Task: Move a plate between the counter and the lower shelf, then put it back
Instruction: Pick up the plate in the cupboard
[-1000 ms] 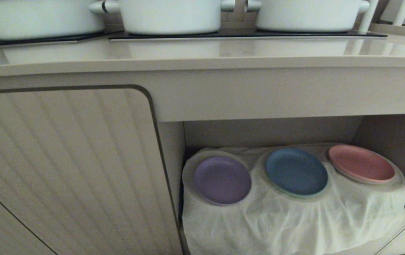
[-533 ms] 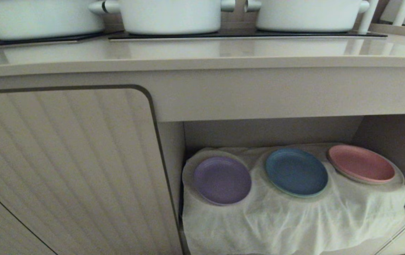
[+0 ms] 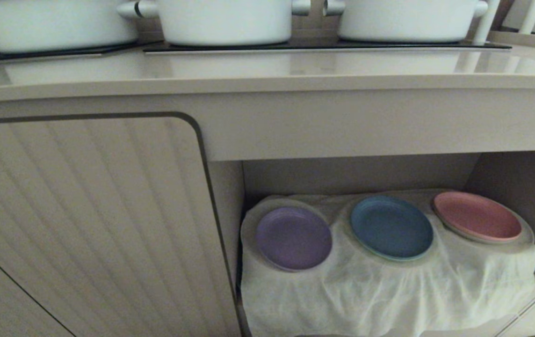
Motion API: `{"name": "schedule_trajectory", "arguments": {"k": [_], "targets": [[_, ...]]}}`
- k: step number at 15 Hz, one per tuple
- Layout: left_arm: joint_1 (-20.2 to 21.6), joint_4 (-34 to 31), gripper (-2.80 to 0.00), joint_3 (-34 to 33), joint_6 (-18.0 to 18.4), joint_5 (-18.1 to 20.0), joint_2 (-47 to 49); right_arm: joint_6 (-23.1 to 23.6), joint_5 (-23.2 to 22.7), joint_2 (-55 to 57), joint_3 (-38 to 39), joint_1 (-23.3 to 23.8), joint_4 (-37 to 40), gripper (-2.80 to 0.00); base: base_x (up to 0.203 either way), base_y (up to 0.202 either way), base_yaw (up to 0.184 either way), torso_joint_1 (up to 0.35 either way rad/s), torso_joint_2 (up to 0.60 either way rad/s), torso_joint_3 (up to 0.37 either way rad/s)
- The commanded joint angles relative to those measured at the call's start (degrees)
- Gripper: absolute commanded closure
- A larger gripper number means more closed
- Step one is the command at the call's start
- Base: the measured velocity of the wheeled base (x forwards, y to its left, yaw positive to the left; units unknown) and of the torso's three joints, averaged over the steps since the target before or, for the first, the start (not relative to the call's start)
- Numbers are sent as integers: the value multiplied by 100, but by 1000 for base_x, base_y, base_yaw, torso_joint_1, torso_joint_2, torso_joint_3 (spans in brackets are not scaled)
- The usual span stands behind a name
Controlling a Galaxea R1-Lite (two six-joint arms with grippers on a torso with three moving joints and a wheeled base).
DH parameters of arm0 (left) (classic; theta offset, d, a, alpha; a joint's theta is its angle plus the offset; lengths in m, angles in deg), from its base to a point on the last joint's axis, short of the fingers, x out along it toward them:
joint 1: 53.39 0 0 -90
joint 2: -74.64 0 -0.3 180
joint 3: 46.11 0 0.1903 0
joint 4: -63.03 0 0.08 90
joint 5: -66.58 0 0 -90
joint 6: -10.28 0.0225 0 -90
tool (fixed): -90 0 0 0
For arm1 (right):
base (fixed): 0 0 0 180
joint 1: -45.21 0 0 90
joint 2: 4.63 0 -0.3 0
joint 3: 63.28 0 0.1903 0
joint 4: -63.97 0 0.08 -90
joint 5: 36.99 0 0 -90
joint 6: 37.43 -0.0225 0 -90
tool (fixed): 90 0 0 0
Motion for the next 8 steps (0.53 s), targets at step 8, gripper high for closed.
{"name": "schedule_trajectory", "arguments": {"k": [8], "targets": [[0, 1, 0, 0, 0, -1, -2, 1280, -1376, 3733, -75, -20, -458, 0, 0, 0, 0, 0, 0, 0]]}}
